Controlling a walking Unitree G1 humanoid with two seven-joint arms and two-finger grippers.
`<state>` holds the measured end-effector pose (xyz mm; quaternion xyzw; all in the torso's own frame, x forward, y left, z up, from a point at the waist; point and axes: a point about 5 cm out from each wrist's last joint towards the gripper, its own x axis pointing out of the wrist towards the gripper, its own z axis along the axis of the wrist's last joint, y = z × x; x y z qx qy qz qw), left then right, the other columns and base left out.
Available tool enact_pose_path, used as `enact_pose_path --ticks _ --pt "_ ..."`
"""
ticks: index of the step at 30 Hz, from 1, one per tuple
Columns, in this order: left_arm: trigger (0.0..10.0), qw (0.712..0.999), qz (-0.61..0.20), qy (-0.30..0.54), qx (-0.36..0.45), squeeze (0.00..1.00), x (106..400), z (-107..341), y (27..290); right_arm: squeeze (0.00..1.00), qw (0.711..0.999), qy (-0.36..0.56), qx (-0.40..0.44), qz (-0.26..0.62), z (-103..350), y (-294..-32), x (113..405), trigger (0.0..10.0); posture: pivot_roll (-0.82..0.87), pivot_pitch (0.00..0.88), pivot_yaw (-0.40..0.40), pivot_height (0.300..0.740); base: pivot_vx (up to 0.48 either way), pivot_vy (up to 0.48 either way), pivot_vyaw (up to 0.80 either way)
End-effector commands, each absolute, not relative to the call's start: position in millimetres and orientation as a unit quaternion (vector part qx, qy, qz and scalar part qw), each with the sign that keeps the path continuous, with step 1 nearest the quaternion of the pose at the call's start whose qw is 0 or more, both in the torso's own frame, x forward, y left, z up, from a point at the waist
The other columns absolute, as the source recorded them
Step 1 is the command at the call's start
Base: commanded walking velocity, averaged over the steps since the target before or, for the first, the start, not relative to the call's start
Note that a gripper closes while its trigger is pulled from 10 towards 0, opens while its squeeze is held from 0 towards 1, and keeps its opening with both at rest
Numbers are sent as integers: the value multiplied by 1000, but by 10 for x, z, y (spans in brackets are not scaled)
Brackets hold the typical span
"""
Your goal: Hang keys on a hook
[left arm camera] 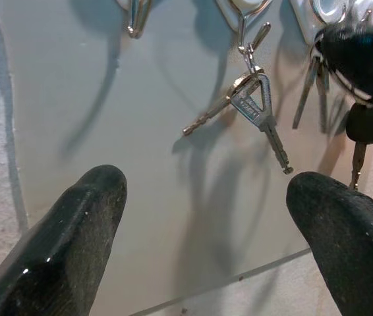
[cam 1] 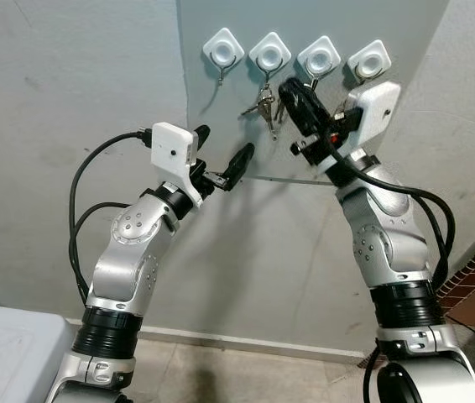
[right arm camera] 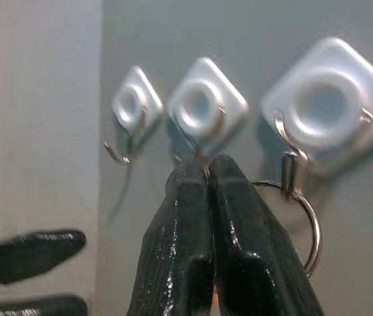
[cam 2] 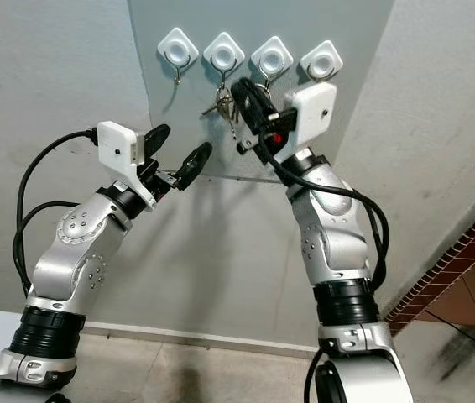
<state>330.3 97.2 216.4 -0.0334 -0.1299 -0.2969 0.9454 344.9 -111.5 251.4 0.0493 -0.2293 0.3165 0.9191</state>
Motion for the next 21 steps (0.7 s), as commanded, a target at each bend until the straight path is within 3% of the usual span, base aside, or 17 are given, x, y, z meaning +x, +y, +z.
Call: enact_pose_path --ticks 1,14,15,21 --pt "10000 944 -298 -142 -31 0 3282 2230 977 0 915 -206 51 342 2421 -1045 3422 10000 -24 0 -5 740 0 0 0" --pt "10000 944 -296 -142 -32 0 3285 2232 977 0 925 -196 90 314 2322 -1085 3388 10000 -26 0 -3 740 0 0 0" --pt "10000 944 -295 -142 -32 0 3284 2232 977 1000 924 -195 99 313 2314 -1092 3385 10000 -25 0 -4 740 0 0 0" --pt "10000 946 -289 -140 -35 0 3286 2223 987 1000 926 -204 129 290 2288 -1152 3374 10000 -23 0 -5 740 0 0 0"
